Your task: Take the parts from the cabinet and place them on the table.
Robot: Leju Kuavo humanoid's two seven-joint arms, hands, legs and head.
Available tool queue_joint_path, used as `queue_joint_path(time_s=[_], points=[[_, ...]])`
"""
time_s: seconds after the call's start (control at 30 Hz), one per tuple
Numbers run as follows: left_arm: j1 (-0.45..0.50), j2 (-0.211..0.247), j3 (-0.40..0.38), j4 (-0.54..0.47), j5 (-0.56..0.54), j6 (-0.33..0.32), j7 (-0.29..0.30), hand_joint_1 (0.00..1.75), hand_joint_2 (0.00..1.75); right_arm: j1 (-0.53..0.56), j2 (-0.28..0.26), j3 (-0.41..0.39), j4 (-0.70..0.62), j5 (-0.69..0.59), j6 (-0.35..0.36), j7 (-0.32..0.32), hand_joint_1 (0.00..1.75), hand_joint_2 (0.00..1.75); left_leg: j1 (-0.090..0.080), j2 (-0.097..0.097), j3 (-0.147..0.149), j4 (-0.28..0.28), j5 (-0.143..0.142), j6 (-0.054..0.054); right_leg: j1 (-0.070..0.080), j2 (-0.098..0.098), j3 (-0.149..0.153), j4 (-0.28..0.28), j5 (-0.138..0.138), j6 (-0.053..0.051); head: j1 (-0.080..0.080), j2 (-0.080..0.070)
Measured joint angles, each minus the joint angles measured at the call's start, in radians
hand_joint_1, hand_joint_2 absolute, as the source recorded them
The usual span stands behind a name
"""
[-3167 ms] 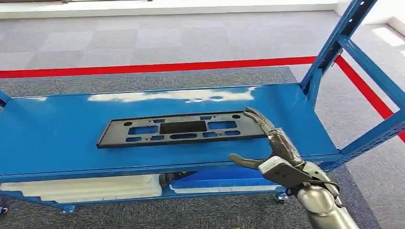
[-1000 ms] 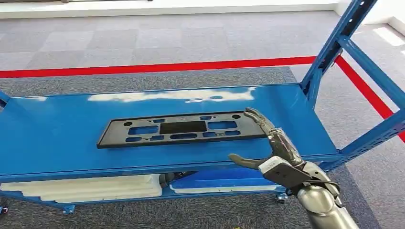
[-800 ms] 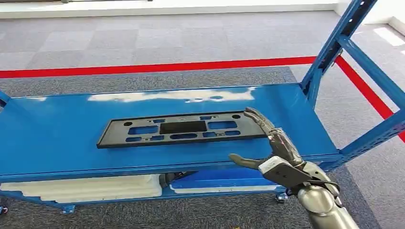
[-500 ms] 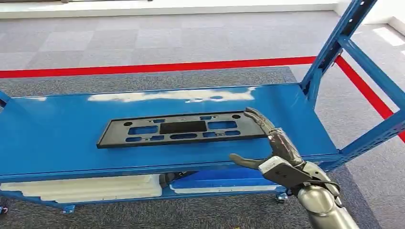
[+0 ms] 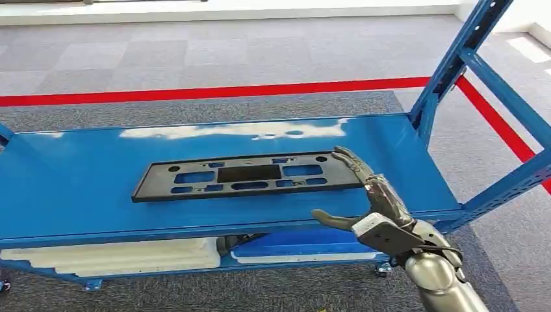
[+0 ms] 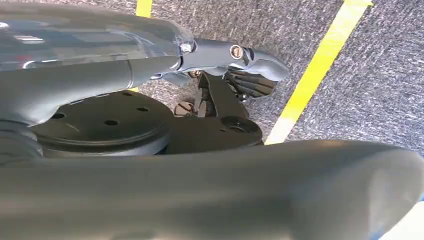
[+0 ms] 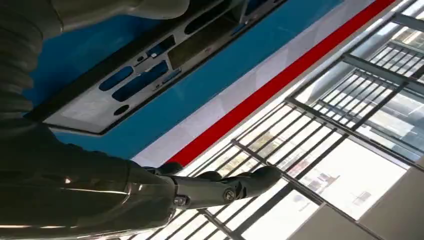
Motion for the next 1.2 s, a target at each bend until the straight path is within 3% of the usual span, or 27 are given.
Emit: queue_joint_path(time_s=[1.2], points=[[0.000, 0.000, 0.000, 0.000, 0.000, 0.000, 0.000, 0.00, 0.00, 0.000, 0.000, 0.000, 0.000, 0.000, 0.000, 0.000, 0.00, 1.75, 0.000, 0.000, 0.000, 0.000, 0.000, 0.000, 0.000, 0.000, 0.000, 0.000, 0.000, 0.000, 0.000, 0.000]])
